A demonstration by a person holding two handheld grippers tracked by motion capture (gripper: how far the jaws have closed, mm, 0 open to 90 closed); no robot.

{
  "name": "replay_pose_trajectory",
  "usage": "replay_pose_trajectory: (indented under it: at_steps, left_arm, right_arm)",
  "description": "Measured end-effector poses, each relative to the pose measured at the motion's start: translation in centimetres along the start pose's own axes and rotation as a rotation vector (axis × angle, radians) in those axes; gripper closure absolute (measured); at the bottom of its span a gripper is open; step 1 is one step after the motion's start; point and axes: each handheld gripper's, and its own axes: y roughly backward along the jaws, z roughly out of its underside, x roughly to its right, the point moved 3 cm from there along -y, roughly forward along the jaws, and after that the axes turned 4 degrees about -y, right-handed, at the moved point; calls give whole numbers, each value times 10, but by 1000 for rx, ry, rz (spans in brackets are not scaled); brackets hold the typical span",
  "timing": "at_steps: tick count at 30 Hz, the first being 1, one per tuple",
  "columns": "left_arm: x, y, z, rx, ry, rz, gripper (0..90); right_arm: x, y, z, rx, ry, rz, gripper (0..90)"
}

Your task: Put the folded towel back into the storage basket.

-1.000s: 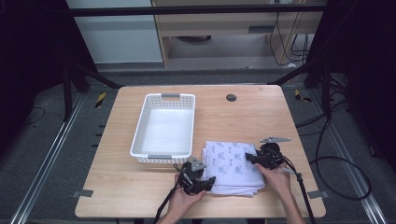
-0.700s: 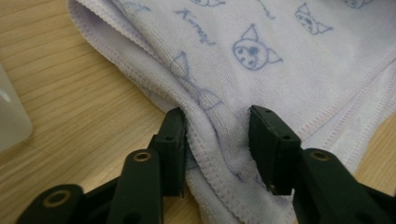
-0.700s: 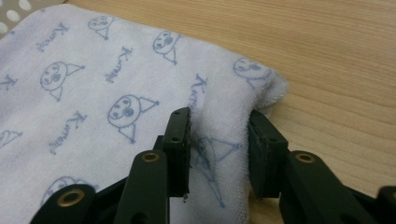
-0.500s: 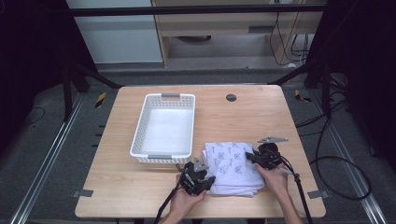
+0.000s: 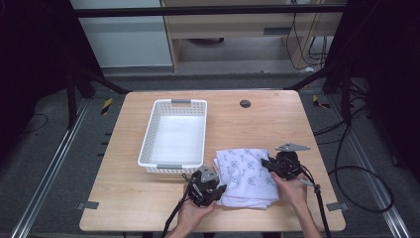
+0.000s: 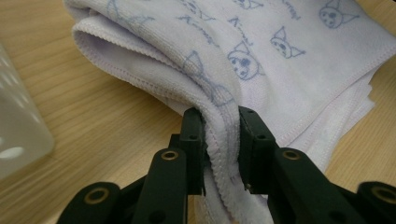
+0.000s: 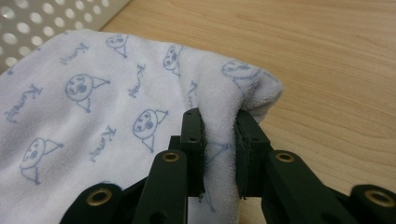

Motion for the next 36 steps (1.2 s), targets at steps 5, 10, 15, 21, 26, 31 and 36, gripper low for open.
replay_pose_trajectory:
  at_steps: [5, 10, 15, 21, 26, 31, 36]
  left_arm:
    - [-1, 12, -4, 21, -6, 4, 731]
    - [0, 23, -10, 54, -10, 18, 731]
    - [4, 32, -16, 78, -24, 25, 731]
    - [6, 42, -24, 110, -37, 26, 732]
    - [6, 48, -29, 130, -38, 28, 732]
    - [5, 55, -34, 150, -37, 29, 732]
    - [2, 63, -39, 173, -32, 30, 733]
  right_arm:
    - [-7, 13, -4, 48, 18, -24, 763]
    - [-12, 27, -7, 87, 16, -31, 762]
    - [-14, 40, -12, 127, 25, -36, 762]
    - [-18, 52, -18, 168, 41, -29, 760]
    - [-23, 60, -23, 199, 48, -25, 760]
    - [-29, 66, -29, 220, 65, -18, 761]
    - [-37, 70, -35, 242, 82, -19, 761]
